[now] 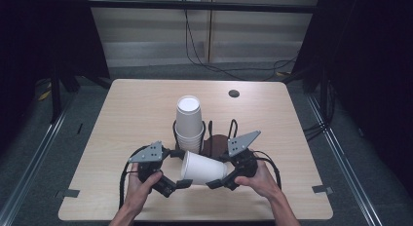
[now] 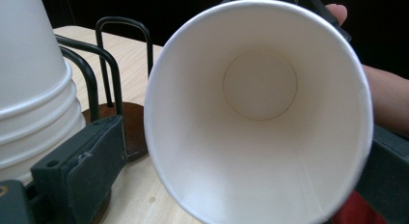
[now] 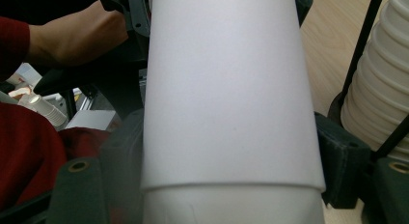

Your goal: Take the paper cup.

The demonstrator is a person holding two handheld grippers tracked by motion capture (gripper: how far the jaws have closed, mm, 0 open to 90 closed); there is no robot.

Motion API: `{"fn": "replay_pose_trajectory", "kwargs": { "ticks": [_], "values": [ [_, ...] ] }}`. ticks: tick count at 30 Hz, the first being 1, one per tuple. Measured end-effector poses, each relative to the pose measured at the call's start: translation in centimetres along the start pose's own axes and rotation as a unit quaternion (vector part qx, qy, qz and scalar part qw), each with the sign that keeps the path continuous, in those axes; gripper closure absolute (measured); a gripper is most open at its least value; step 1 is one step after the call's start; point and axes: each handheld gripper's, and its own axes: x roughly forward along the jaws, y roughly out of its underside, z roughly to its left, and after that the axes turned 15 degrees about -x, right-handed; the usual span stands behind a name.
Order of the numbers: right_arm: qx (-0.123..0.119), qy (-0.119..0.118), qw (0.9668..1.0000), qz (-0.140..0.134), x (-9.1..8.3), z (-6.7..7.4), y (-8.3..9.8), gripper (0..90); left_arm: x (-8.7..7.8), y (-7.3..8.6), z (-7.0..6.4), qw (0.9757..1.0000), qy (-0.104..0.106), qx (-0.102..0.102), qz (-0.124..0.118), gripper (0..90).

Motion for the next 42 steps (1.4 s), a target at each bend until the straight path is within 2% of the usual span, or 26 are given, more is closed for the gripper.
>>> {"fn": "replay_pose_trajectory", "kwargs": {
  "ticks": [3,8,12,14,17,26,34,42],
  "values": [
    [0.001,-0.001,1.0,0.0,0.01,-0.06,0.0,25.8,0.22,-0.04,-0.02,0.9999,0.004,-0.009,0.002,0.3],
    [-0.003,-0.005,1.0,0.001,0.16,-0.01,-0.11,25.8,0.65,-0.05,-0.12,0.9998,0.018,-0.01,0.003,2.3],
    [-0.002,-0.006,1.0,-0.002,0.15,-0.17,-0.02,25.7,0.82,-0.19,-0.29,0.9998,0.015,-0.016,0.003,5.9],
    [-0.002,-0.007,1.0,-0.002,0.17,-0.14,-0.04,25.6,1.0,-0.14,-0.54,0.9999,0.012,-0.008,0.005,7.1],
    [-0.003,-0.006,1.0,0.003,0.21,-0.07,0.0,25.6,1.05,-0.1,-0.59,0.9999,0.012,-0.008,0.008,7.8],
    [0.0,-0.018,0.9998,-0.001,0.08,-0.22,0.33,25.0,0.8,-0.39,-0.47,0.9992,0.032,-0.017,0.017,12.0],
    [0.003,-0.017,0.9998,-0.012,0.22,-0.31,0.5,22.7,0.51,-0.57,-0.59,0.9993,0.027,-0.016,0.02,13.5],
    [0.008,-0.006,0.9997,-0.022,-0.05,-0.35,0.56,13.7,0.42,-0.52,-0.58,0.9993,0.021,-0.016,0.026,13.6]
  ]
}}
